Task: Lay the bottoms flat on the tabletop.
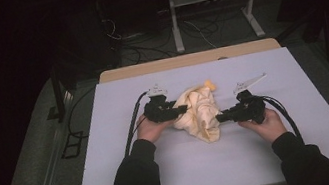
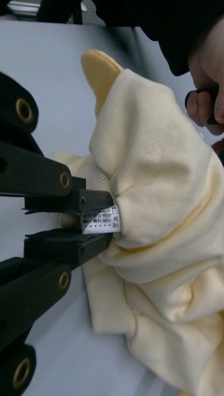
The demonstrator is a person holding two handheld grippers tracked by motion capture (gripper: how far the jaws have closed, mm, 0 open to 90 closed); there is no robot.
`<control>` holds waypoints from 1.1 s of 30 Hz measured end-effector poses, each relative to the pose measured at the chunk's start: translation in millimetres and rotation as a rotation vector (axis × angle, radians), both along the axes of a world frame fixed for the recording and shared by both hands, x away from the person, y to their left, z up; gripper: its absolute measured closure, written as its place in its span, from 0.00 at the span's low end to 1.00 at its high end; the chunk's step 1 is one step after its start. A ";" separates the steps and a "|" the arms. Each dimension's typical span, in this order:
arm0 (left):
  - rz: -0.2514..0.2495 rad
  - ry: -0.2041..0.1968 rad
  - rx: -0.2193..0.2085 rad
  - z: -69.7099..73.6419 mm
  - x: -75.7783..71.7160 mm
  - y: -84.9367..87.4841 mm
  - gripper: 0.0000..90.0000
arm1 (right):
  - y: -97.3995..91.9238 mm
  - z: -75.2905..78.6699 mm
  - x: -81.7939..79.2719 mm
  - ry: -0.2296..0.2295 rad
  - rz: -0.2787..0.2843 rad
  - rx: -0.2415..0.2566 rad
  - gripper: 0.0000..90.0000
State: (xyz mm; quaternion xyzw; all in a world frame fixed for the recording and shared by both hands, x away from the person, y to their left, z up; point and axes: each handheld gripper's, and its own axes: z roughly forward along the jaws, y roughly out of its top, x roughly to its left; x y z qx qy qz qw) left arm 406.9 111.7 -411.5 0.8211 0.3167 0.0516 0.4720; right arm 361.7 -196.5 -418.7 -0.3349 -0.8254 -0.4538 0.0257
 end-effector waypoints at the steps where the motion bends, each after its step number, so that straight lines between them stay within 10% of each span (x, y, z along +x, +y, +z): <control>1: -0.001 0.005 0.000 1.1 0.2 1.3 0.71 | -3.5 1.2 0.0 -0.006 -0.017 0.001 0.89; 10: 0.002 0.039 -0.009 3.8 0.7 8.2 0.81 | -19.8 6.5 0.0 -0.010 -0.069 0.019 0.90; 33: 0.020 -0.034 0.011 40.1 -13.8 19.2 0.92 | -53.6 10.6 13.8 0.002 -0.248 -0.002 0.90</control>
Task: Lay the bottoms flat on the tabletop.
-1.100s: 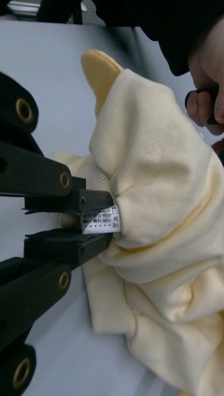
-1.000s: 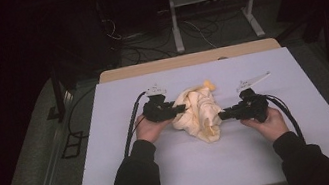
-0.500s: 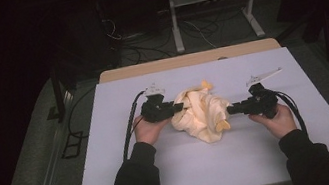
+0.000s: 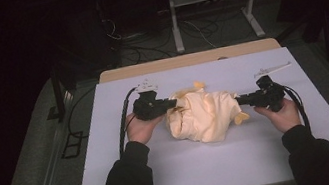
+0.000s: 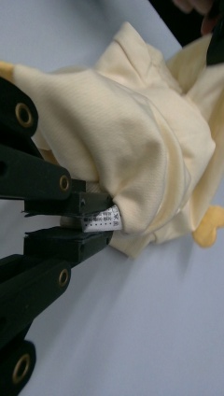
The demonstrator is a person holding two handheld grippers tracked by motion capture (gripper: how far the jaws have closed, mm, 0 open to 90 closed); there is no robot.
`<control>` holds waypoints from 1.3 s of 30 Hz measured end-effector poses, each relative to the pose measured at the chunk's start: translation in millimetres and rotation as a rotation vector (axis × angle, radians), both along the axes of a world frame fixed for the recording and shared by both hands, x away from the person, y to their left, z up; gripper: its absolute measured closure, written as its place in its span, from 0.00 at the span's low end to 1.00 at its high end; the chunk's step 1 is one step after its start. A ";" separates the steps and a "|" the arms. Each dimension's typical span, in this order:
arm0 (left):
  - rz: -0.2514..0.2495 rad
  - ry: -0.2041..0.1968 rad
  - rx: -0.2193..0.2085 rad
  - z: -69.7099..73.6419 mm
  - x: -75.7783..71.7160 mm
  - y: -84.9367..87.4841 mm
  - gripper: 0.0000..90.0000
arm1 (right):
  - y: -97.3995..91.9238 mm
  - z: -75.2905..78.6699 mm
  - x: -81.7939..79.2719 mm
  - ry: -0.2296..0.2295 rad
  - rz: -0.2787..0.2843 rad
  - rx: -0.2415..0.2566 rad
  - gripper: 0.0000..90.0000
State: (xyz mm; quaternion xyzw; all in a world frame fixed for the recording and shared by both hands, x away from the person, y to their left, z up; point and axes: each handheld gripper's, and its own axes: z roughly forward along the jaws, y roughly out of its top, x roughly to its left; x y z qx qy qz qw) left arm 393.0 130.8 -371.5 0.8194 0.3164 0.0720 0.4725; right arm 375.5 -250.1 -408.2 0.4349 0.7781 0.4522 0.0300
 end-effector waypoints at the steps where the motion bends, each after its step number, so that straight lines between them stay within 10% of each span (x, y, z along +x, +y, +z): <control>1: 0.000 -0.008 0.002 3.9 -2.3 3.3 0.92 | -0.2 1.8 1.4 -0.001 -0.004 -0.012 0.90; 18: 0.019 -0.083 -0.047 46.3 -14.1 22.4 0.92 | 11.0 57.1 34.4 -0.085 -0.018 -0.088 0.91; 36: 0.040 0.015 -0.087 4.9 -7.1 16.3 0.92 | 0.5 11.2 47.4 0.017 -0.034 -0.032 0.89; 39: 0.035 0.020 -0.089 2.7 -7.1 13.8 0.92 | -8.4 7.2 43.8 0.008 -0.097 -0.067 0.75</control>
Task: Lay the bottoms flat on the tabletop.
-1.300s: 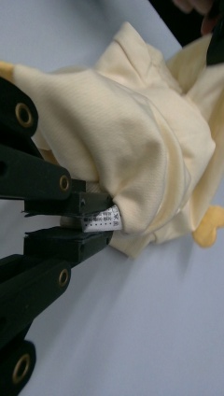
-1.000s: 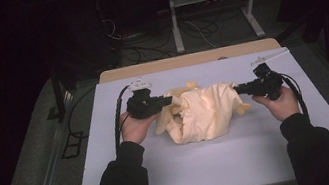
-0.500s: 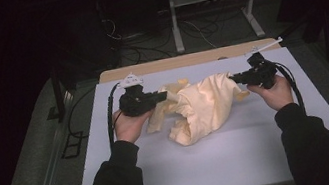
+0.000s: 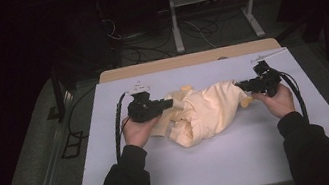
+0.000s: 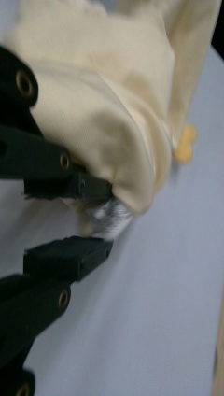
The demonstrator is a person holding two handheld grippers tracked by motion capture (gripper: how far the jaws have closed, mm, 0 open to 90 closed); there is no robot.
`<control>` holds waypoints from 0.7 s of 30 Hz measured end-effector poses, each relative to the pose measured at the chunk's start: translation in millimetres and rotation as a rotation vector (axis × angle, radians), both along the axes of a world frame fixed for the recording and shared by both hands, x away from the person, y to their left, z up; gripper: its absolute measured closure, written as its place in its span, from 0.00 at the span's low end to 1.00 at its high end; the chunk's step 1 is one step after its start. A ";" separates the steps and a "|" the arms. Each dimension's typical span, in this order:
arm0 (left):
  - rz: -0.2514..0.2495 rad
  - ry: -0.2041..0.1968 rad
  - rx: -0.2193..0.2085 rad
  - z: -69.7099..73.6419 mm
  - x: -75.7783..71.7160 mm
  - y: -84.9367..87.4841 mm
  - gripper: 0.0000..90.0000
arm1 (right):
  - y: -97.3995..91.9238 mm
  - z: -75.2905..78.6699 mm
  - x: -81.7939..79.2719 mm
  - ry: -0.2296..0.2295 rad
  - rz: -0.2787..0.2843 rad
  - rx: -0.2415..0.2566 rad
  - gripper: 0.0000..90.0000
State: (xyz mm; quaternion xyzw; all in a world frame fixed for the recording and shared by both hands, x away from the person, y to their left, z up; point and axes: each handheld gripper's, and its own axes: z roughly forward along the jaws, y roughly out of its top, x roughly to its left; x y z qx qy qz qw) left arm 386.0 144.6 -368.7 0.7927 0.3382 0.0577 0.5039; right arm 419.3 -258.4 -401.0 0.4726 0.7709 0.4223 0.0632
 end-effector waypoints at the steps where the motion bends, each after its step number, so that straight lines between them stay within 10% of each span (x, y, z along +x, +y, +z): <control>1: -0.001 -0.002 -0.001 0.2 -0.2 -0.9 0.92 | 0.0 0.0 0.0 0.000 0.000 0.000 0.75; 6: -0.003 -0.001 -0.004 -2.6 -1.0 -4.2 0.92 | -20.5 3.1 -8.9 -0.039 -0.146 0.008 0.47; 21: 0.009 0.003 -0.015 -5.0 -1.7 -4.0 0.92 | -25.3 18.2 -40.9 -0.052 -0.090 0.089 0.26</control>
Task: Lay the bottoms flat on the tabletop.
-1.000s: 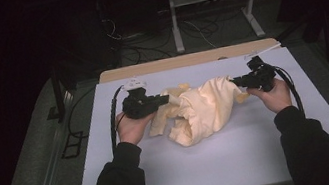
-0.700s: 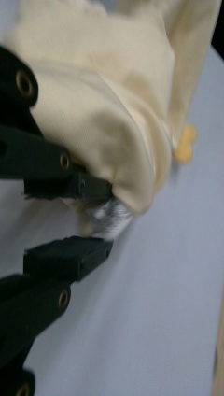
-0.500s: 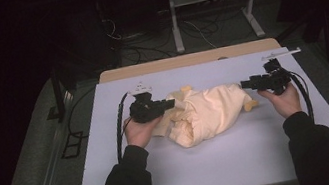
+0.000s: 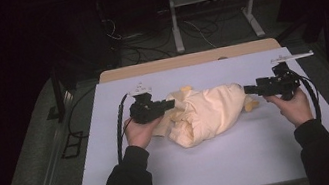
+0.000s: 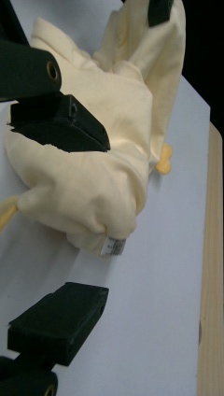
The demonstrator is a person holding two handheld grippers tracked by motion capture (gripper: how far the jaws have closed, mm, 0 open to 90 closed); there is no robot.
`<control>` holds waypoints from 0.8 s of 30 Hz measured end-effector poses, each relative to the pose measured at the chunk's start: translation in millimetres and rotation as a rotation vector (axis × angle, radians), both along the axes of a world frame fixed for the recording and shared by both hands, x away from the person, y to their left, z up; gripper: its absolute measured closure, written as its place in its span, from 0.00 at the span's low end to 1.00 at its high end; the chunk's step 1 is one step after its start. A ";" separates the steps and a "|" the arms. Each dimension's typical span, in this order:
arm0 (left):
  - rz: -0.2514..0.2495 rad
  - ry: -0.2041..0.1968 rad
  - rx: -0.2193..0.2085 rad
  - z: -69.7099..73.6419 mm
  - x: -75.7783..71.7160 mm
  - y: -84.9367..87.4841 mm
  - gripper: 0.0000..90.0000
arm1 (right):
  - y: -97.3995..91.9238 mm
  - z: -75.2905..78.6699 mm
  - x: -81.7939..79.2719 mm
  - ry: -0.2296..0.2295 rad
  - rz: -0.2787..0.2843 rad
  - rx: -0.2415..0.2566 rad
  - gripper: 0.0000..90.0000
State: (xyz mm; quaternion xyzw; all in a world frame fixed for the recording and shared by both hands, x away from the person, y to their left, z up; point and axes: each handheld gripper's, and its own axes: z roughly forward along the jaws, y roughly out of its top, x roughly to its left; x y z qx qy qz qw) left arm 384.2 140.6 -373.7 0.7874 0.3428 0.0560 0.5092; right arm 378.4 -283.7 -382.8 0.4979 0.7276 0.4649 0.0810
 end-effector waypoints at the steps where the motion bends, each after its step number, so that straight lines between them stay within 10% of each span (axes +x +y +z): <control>1: 0.000 0.001 -0.002 -0.2 0.0 -0.2 0.92 | 1.2 1.1 -1.5 -0.005 0.009 0.001 0.26; 11: 0.007 -0.005 -0.002 -0.5 -0.4 1.1 0.92 | 16.6 -0.8 -2.2 0.004 0.051 -0.052 0.28; 15: 0.014 -0.010 -0.001 0.4 -0.6 2.7 0.92 | 21.4 -7.7 3.4 0.034 0.053 -0.091 0.51; 18: 0.024 -0.008 -0.007 1.2 0.2 5.5 0.92 | 29.0 -15.8 11.4 0.095 0.069 -0.117 0.87; 24: 0.034 -0.016 -0.005 3.9 0.7 5.8 0.92 | 36.9 -18.2 21.6 0.113 0.077 -0.144 0.91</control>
